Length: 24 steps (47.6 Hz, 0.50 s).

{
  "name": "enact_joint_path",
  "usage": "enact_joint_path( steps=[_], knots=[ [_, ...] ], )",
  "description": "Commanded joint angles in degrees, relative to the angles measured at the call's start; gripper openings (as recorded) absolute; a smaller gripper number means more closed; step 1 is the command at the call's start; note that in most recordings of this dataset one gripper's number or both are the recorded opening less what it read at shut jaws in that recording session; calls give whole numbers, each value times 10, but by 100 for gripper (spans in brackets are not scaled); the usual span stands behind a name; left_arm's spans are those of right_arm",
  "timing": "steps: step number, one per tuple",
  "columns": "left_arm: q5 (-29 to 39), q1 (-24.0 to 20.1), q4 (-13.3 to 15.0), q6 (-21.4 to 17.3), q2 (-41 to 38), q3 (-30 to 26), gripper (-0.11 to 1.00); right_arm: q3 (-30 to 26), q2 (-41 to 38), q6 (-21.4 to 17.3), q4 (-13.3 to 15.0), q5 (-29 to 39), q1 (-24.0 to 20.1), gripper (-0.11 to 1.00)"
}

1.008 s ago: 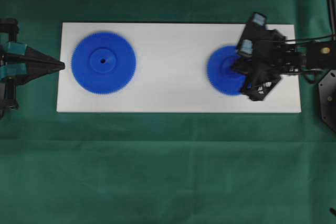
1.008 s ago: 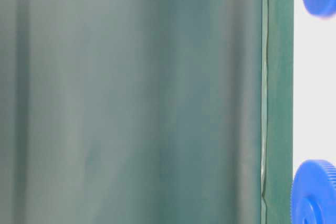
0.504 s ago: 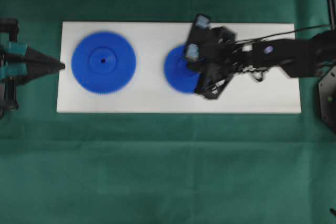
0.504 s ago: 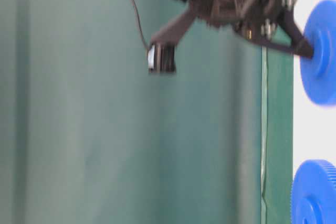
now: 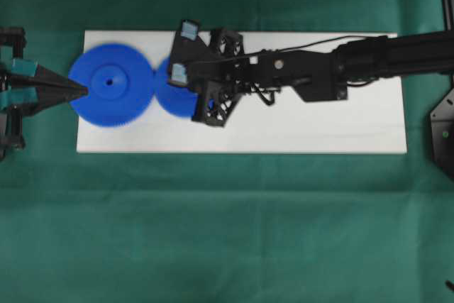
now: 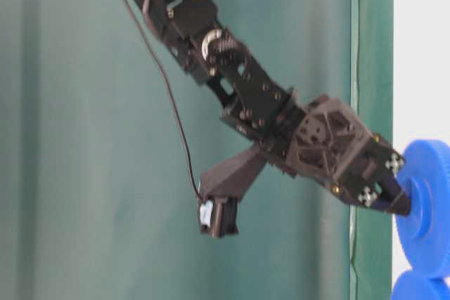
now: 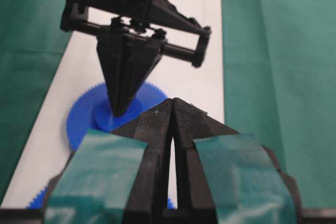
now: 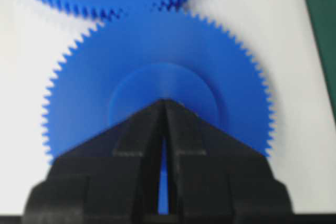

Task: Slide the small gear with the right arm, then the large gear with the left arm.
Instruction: 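Slide the small blue gear left with the right gripper against the large gear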

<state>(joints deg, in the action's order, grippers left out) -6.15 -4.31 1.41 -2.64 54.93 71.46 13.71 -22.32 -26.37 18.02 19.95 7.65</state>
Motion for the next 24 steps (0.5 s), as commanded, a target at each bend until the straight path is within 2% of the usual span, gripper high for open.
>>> enact_joint_path(
  steps=[1, 24],
  knots=[
    [-1, -1, 1, -1, -4, -8, 0, -4, -11, 2, -3, 18, -5, 50],
    [0, -1, 2, 0, -4, -8, 0, 3, -11, -2, -4, 27, -11, 50]
  ],
)
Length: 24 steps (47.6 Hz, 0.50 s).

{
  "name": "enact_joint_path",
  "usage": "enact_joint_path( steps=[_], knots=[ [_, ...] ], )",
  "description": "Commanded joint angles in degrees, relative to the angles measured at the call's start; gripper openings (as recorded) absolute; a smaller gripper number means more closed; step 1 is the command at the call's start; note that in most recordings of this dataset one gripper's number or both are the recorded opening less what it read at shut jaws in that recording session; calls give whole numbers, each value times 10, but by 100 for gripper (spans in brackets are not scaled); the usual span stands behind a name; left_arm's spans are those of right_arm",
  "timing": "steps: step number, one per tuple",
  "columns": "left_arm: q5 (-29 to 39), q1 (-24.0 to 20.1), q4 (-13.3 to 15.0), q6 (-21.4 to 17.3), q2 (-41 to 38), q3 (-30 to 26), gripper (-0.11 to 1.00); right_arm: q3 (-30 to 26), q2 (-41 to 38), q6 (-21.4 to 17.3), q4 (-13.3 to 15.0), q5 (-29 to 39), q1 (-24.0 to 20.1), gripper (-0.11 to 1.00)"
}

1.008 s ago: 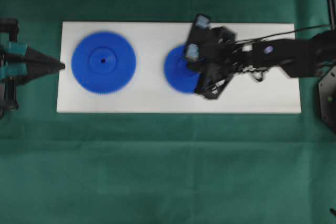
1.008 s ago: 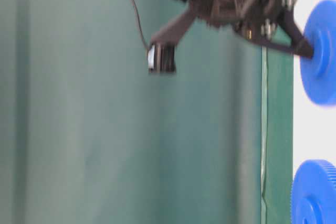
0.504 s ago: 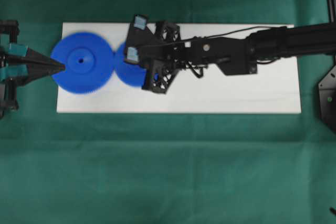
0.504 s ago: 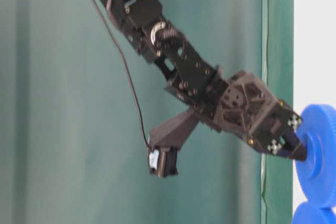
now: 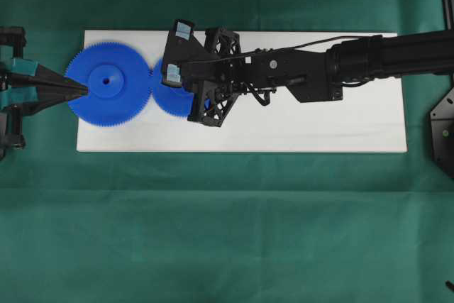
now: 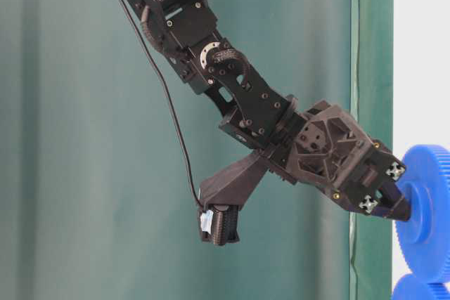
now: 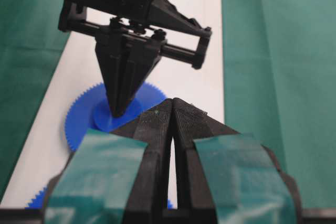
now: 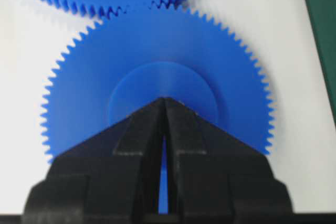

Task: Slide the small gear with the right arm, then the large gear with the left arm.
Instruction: 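Slide the small blue gear left with the right gripper against the large gear, then slide the small blue gear back right to its starting spot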

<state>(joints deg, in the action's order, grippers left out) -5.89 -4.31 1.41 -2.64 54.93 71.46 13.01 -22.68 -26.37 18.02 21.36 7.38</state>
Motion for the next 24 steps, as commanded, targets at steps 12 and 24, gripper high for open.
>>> enact_joint_path(
  steps=[12, 24],
  knots=[
    [4, -1, 2, 0, -4, -8, 0, 14, -5, -4, -5, 16, -8, 50],
    [8, -1, 3, 1, -4, -8, 0, 68, 20, -28, -4, 16, -7, 50]
  ],
)
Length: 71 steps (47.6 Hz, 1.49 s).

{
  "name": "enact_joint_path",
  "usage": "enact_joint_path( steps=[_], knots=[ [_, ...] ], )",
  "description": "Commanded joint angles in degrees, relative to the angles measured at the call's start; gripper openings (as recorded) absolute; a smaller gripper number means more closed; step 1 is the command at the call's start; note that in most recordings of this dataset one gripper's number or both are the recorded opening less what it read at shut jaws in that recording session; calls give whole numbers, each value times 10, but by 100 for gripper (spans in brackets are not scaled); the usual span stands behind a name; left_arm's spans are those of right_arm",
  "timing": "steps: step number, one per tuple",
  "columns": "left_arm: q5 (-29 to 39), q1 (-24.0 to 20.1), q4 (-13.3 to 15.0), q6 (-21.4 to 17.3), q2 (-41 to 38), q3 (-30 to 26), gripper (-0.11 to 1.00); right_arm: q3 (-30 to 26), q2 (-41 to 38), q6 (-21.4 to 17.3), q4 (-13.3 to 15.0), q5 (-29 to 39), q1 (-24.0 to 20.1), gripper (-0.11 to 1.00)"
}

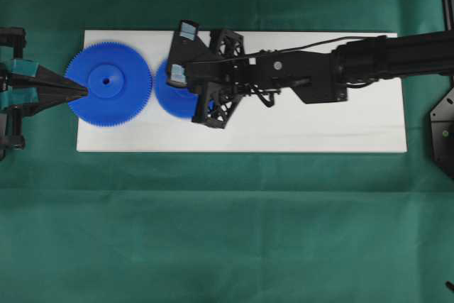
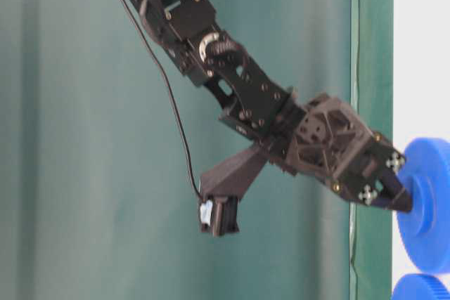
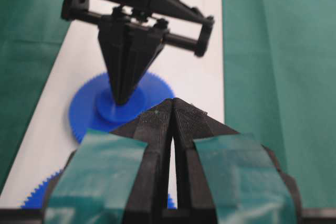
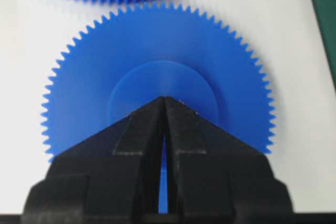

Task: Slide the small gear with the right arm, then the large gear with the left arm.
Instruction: 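Slide the small blue gear back right to its starting spot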

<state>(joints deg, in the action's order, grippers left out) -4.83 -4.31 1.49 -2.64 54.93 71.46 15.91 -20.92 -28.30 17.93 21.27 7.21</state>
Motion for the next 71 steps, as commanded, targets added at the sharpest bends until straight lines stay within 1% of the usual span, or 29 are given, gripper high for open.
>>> enact_joint_path(
  steps=[1, 13, 29, 35, 42, 48, 55, 63, 71],
  knots=[
    [-2, -1, 2, 1, -4, -7, 0, 45, 6, -12, -4, 17, -5, 50],
    [0, -1, 2, 2, -4, -8, 0, 153, 72, -62, -4, 17, -4, 50],
    [-1, -1, 3, 3, -4, -9, 0, 312, 161, -141, -4, 14, -2, 50],
    [-2, -1, 3, 6, -4, -10, 0, 369, 201, -180, -4, 24, -2, 50],
    [-3, -1, 3, 8, -4, -10, 0, 418, 251, -231, -3, 59, -2, 50],
    [-4, -1, 3, 8, -4, -11, 0, 444, 285, -257, -1, 88, -2, 50],
    [-3, -1, 3, 8, -4, -12, 0, 456, 307, -273, -1, 124, -2, 50],
    [-2, -1, 2, 8, -4, -12, 0, 456, 327, -279, 4, 182, -3, 50],
    [-1, -1, 3, 9, -4, -12, 0, 458, 345, -279, 9, 192, -2, 50]
  ],
)
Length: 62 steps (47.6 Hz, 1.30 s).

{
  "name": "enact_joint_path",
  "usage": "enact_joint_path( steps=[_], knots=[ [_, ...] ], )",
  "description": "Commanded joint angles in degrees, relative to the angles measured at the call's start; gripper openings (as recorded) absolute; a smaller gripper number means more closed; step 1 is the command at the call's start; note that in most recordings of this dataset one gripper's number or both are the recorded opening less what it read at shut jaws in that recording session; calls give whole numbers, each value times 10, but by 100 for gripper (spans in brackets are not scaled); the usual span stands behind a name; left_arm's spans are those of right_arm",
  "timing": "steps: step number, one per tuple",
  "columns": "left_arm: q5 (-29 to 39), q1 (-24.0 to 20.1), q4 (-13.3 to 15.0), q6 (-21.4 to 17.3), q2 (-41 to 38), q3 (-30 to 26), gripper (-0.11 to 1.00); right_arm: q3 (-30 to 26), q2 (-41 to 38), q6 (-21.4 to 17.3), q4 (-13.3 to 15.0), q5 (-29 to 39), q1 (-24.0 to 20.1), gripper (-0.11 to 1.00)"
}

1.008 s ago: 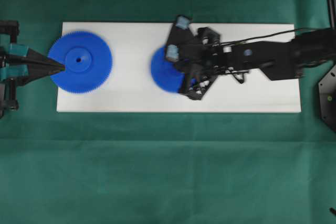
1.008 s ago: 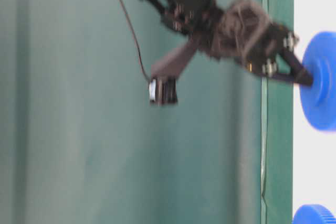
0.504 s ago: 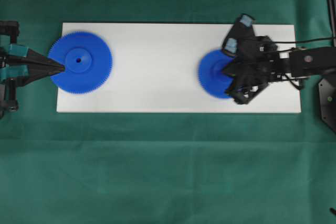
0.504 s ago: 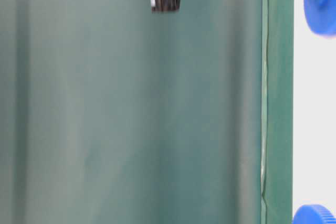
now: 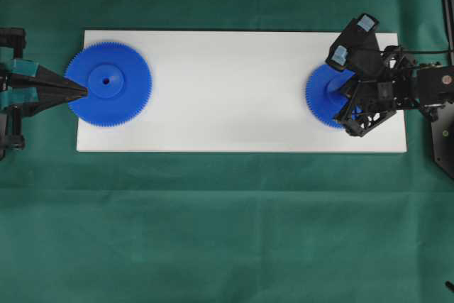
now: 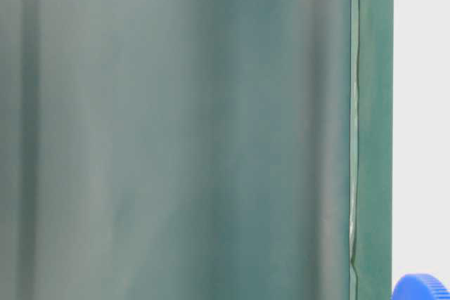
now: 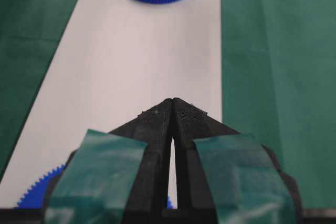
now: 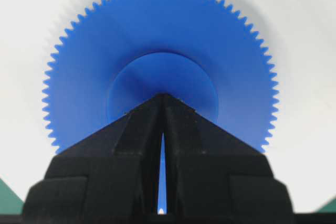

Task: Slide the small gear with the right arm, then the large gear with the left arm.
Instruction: 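Slide the small blue gear back right to its starting spot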

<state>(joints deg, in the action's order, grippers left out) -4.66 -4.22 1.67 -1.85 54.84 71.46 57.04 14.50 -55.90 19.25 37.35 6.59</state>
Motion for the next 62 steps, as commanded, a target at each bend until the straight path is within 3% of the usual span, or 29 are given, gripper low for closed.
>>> enact_joint_path(
  steps=[1, 23, 62],
  knots=[
    [-2, -3, 1, 0, -4, -12, 0, 47, -7, -4, -4, 33, 4, 50],
    [-2, -2, 1, 1, -4, -13, 0, 53, 10, -6, 3, 40, 4, 50],
    [-3, -3, 1, 5, -4, -13, 0, 15, 78, -5, 69, -4, -18, 50]
  ],
)
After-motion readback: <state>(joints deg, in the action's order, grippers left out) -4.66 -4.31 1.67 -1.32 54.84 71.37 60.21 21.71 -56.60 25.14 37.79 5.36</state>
